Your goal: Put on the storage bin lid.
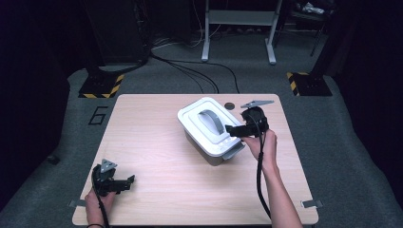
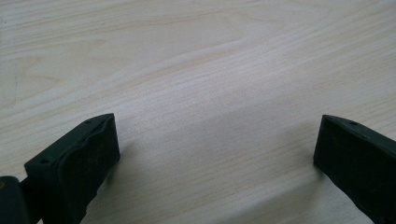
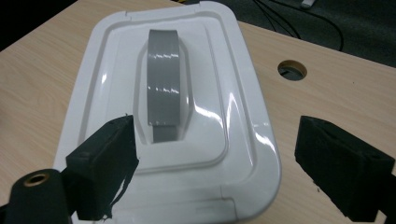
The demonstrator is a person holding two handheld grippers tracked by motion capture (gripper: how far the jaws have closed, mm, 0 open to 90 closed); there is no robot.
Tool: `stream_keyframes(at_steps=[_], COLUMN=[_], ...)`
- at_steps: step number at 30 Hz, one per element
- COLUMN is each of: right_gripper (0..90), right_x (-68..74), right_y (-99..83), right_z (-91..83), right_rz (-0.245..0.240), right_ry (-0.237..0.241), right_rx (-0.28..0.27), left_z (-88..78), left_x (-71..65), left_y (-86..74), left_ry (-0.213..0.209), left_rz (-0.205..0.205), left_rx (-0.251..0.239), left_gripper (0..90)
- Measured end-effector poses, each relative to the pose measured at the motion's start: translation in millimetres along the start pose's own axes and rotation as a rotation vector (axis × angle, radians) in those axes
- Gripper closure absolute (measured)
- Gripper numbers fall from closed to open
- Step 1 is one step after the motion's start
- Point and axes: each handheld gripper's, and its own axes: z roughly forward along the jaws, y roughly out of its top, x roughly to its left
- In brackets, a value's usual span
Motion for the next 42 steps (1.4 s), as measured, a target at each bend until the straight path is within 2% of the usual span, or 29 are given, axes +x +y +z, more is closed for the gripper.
stream_keyframes(at_steps=[2, 3, 5, 9, 10, 14, 15, 16, 17, 23, 25, 28, 29, 30, 33, 34, 37, 39, 40, 42], right_gripper=[9.9, 9.3, 8.0, 7.0, 6.6, 6.2, 6.2, 6.2, 6.2, 6.0, 5.1, 3.5, 3.2, 2.8, 2.2, 0.7, 0.0, 0.2, 0.2, 0.0], right_x=[-3.3, -3.5, -7.1, -10.9, -14.1, -19.7, -19.7, -22.6, -25.4, -36.2, -38.5, -41.0, -41.3, -40.5, -40.6, -37.4, -34.5, -31.8, -31.8, -30.9], right_y=[-7.9, -11.9, -20.4, -33.4, -43.3, -61.7, -61.7, -74.4, -80.5, -115.1, -129.6, -147.7, -154.3, -161.5, -171.1, -180.5, -189.4, -194.5, -194.5, -199.3], right_z=[-2.9, -4.5, -6.8, -11.3, -13.8, -15.7, -15.7, -15.4, -14.8, -4.1, 3.1, 12.3, 15.9, 19.2, 23.1, 28.6, 33.2, 34.1, 34.1, 34.8], right_rz=[-0.008, 0.013, 0.005, 0.019, 0.029, 0.046, 0.046, 0.063, 0.059, 0.110, 0.127, 0.130, 0.131, 0.148, 0.144, 0.149, 0.130, 0.118, 0.118, 0.102], right_ry=[-0.006, -0.009, -0.016, -0.028, -0.036, -0.051, -0.051, -0.056, -0.060, -0.058, -0.073, -0.077, -0.083, -0.086, -0.091, -0.116, -0.148, -0.176, -0.176, -0.191], right_rx=[-0.002, 0.002, -0.003, -0.002, 0.001, 0.005, 0.005, 0.012, 0.015, 0.041, 0.054, 0.086, 0.081, 0.090, 0.098, 0.112, 0.124, 0.102, 0.102, 0.068], left_z=[0.1, 0.0, 0.0, 0.0, 0.0, 0.0, 0.0, 0.0, 0.0, 0.0, 0.1, 0.1, 0.1, 0.0, 0.0, 0.0, 0.1, 0.1, 0.1, 0.0], left_x=[0.0, 0.0, 0.0, 0.0, 0.0, 0.0, 0.0, 0.0, 0.0, 0.0, 0.0, 0.1, 0.1, 0.0, 0.0, -0.1, 0.1, 0.1, 0.1, 0.0], left_y=[0.0, 0.0, 0.0, 0.0, 0.0, 0.0, 0.0, 0.0, 0.0, 0.0, 0.0, 0.0, 0.0, 0.0, 0.0, 0.0, 0.1, 0.1, 0.1, 0.0], left_ry=[0.000, 0.000, 0.000, 0.000, 0.000, 0.000, 0.000, 0.000, 0.000, 0.001, 0.000, 0.001, 0.001, 0.000, 0.001, 0.001, 0.001, 0.001, 0.001, 0.000], left_rz=[0.000, 0.001, 0.000, 0.001, 0.000, 0.000, 0.000, 0.000, 0.000, 0.000, 0.000, 0.001, 0.001, 0.000, 0.001, -0.001, 0.001, 0.001, 0.001, 0.000], left_rx=[-0.001, -0.001, 0.000, -0.001, 0.000, 0.000, 0.000, 0.000, 0.000, -0.001, -0.001, -0.001, -0.001, 0.000, -0.001, 0.000, -0.001, -0.001, -0.001, 0.000], left_gripper=[0.3, 0.3, 0.3, 0.3, 0.3, 0.3, 0.3, 0.3, 0.3, 0.3, 0.2, 0.3, 0.3, 0.3, 0.3, 0.3, 0.3, 0.2, 0.3, 0.3])
